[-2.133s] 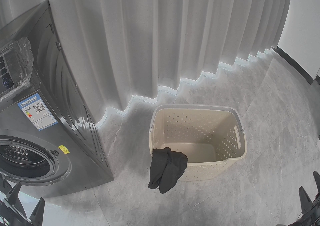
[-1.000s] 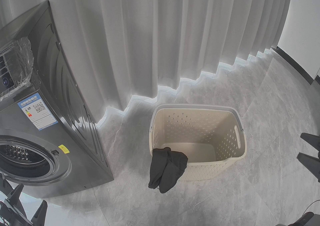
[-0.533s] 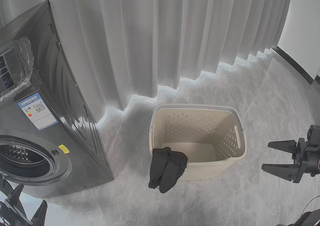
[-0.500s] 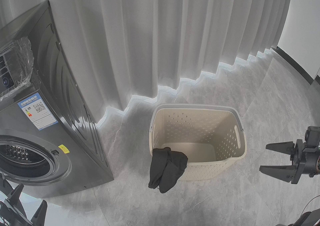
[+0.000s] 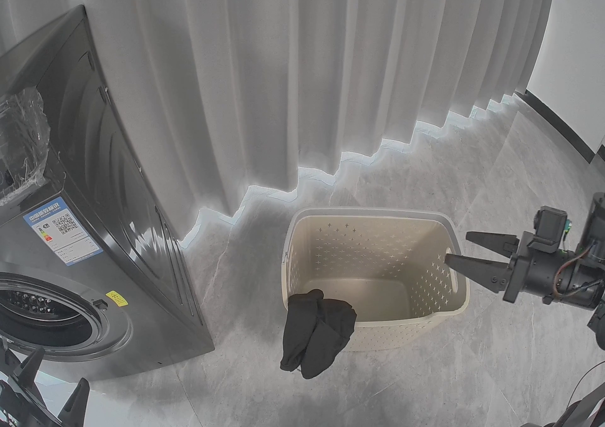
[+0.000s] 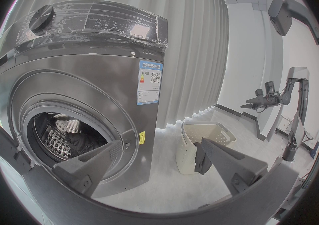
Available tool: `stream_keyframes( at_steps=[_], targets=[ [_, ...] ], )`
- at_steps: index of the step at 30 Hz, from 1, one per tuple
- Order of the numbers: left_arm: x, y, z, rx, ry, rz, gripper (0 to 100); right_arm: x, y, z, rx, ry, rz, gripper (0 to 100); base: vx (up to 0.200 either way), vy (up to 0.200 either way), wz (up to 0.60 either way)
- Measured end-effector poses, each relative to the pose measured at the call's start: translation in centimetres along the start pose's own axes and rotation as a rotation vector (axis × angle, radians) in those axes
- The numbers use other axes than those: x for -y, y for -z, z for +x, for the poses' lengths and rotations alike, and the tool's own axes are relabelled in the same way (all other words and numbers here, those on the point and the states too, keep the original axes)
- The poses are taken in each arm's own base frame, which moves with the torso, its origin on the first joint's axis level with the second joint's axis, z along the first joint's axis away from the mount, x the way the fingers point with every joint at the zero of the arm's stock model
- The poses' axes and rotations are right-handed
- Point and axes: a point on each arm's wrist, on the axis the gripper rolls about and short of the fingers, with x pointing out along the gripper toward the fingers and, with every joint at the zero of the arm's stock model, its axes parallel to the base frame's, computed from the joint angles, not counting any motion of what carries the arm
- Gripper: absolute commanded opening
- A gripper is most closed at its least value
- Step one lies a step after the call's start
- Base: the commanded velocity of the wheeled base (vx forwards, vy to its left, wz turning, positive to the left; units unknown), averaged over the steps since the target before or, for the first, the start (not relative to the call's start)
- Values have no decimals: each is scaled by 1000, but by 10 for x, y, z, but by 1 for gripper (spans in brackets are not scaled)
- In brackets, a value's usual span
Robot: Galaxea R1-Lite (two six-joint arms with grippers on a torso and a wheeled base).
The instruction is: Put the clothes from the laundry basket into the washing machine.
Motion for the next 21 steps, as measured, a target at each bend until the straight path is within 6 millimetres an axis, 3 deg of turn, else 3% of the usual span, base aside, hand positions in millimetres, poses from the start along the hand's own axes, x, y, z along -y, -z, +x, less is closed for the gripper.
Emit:
stream_keyframes(
  at_steps=[12, 21],
  targets=[
    [0, 0, 0, 0, -5, 10, 100, 1, 46, 58, -188, -66, 94, 100, 0, 0, 0],
    [0, 0, 0, 0, -5, 12, 100, 18, 77, 93, -231, -20, 129, 100, 0, 0, 0]
  ],
)
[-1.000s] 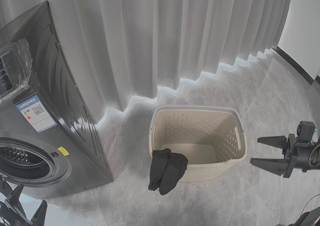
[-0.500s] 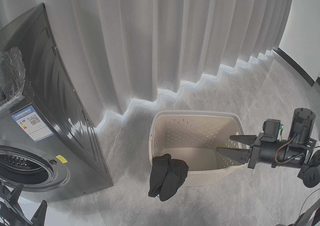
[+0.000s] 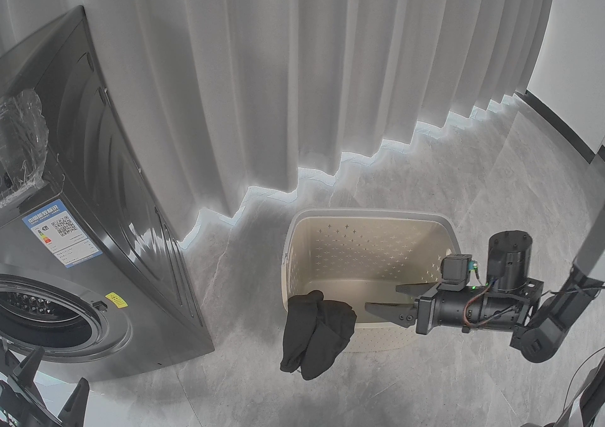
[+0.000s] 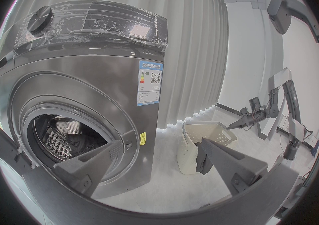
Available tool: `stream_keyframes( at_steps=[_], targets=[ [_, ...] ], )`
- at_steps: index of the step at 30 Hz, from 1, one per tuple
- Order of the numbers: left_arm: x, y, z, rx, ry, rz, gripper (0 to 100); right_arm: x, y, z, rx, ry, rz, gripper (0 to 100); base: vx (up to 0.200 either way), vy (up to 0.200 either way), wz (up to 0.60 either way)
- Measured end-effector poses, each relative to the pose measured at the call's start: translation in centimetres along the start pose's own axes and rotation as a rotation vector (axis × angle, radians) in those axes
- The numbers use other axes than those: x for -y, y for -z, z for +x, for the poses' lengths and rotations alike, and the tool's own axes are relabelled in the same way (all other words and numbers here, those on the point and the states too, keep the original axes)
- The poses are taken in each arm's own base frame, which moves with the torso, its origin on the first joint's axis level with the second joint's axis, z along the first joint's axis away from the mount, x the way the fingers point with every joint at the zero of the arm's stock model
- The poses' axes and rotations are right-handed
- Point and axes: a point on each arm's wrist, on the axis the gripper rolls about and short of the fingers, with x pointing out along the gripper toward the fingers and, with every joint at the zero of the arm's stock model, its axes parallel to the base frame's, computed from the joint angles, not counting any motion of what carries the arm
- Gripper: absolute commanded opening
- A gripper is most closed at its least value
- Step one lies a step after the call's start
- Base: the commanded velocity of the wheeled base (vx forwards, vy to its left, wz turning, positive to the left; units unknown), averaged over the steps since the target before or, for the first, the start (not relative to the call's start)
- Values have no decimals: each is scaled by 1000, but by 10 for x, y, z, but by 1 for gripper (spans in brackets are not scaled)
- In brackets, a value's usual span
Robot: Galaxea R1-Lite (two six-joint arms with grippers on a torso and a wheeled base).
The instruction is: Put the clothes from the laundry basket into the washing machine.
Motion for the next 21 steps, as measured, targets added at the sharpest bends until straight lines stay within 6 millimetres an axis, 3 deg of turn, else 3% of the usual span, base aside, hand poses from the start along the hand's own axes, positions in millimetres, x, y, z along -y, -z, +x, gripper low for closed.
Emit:
stream_keyframes(
  at_steps=[9, 21],
  targets=[
    [0, 0, 0, 0, 2, 0, 100, 19, 23, 47, 26, 38, 135, 100, 0, 0, 0],
    [0, 0, 0, -1, 10, -7, 100, 30, 49, 75, -9, 70, 154, 100, 0, 0, 0]
  ],
)
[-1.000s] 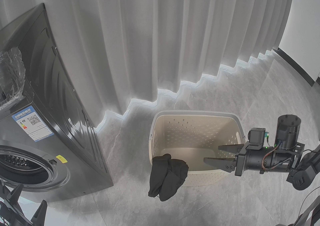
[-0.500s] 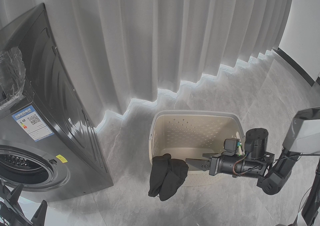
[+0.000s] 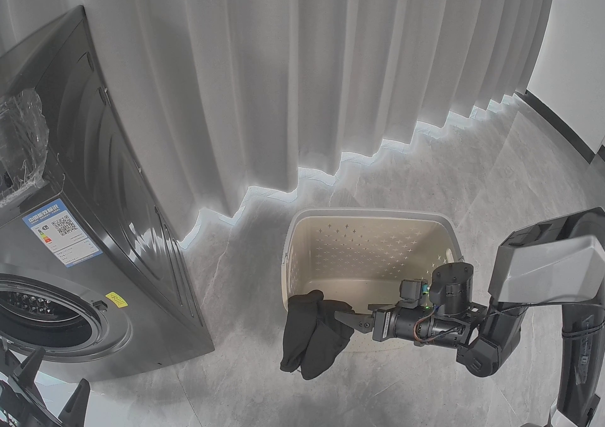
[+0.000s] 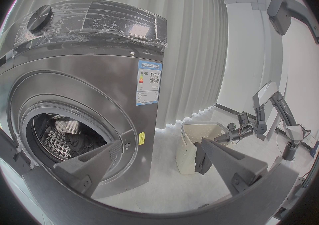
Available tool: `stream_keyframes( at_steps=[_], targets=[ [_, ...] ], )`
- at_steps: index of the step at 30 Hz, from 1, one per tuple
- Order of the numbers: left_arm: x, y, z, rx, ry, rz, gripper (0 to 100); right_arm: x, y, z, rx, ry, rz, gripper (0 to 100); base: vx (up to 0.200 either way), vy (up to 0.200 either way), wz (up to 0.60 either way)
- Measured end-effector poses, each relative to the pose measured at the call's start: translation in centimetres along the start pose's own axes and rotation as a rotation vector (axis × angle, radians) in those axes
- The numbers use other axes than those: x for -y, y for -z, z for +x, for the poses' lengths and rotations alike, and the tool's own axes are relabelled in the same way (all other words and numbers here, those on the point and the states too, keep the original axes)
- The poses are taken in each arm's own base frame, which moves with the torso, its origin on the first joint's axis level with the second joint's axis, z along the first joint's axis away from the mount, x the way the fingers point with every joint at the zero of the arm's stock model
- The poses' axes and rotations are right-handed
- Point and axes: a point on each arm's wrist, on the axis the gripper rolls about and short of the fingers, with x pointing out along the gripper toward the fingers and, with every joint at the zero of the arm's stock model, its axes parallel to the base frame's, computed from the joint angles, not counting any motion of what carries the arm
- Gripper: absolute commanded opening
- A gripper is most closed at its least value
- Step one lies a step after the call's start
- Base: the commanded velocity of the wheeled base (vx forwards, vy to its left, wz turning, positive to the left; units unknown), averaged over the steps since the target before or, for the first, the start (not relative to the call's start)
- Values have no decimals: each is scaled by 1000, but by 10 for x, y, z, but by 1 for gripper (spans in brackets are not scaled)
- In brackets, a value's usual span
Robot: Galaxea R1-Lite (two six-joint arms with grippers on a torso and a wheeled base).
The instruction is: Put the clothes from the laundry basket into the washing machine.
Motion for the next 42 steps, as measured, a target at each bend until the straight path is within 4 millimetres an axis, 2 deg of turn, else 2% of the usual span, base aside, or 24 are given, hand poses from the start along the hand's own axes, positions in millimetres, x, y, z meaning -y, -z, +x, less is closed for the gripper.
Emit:
stream_keyframes(
  at_steps=[17, 30, 31, 42],
  targets=[
    [0, 0, 0, 0, 0, 4, 100, -1, 11, 41, 20, 14, 91, 100, 0, 0, 0],
    [0, 0, 0, 0, 0, 5, 100, 3, 21, 52, 11, 18, 95, 100, 0, 0, 0],
    [0, 0, 0, 0, 0, 5, 100, 2, 21, 53, 9, 16, 94, 0, 0, 0, 0],
    [0, 0, 0, 0, -3, 8, 100, 0, 23, 55, 8, 8, 90, 0, 0, 0, 0]
  ],
)
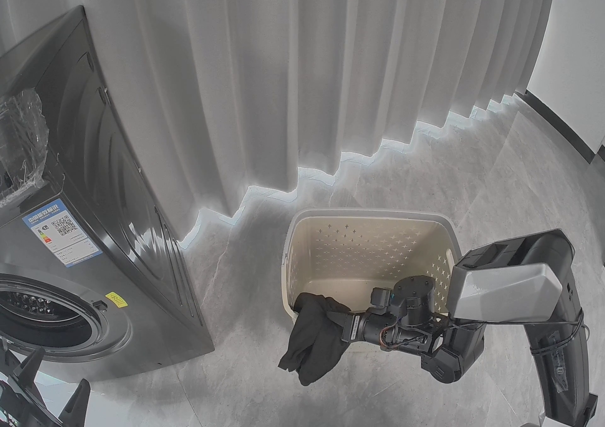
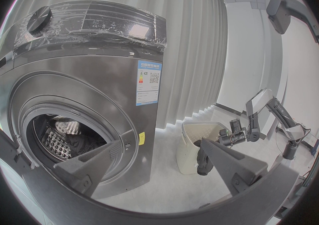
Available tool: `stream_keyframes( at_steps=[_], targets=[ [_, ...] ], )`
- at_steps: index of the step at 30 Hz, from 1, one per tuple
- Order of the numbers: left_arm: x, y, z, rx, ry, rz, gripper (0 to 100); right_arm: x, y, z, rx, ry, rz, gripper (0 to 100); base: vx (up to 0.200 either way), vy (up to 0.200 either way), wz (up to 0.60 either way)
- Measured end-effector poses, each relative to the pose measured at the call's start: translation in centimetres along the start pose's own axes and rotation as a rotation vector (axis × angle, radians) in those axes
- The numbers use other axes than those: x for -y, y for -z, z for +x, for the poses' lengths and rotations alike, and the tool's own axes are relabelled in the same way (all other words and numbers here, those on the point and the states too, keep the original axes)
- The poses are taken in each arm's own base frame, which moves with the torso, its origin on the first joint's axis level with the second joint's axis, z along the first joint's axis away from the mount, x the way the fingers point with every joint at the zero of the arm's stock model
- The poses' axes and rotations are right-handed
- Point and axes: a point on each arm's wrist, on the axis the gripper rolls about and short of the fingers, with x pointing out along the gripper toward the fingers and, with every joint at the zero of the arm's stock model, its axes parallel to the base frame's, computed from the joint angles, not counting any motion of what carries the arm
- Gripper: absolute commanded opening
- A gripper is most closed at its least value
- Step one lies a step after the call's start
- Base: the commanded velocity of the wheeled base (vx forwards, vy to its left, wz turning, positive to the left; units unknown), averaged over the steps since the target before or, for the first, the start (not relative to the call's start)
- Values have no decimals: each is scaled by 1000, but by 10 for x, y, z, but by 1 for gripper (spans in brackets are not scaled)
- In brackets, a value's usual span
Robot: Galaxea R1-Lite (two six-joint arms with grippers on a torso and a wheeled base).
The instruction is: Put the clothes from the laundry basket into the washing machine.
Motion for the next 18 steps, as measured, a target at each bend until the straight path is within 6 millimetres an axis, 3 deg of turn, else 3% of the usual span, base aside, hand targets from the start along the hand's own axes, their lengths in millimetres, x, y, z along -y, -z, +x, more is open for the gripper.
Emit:
stream_keyframes(
  at_steps=[10, 18],
  targets=[
    [0, 0, 0, 0, -2, -1, 100, -12, -13, -15, 87, -32, -27, 0, 0, 0, 0],
    [0, 0, 0, 0, -6, -5, 100, -45, -45, -56, 185, -119, -60, 0, 0, 0, 0]
  ],
)
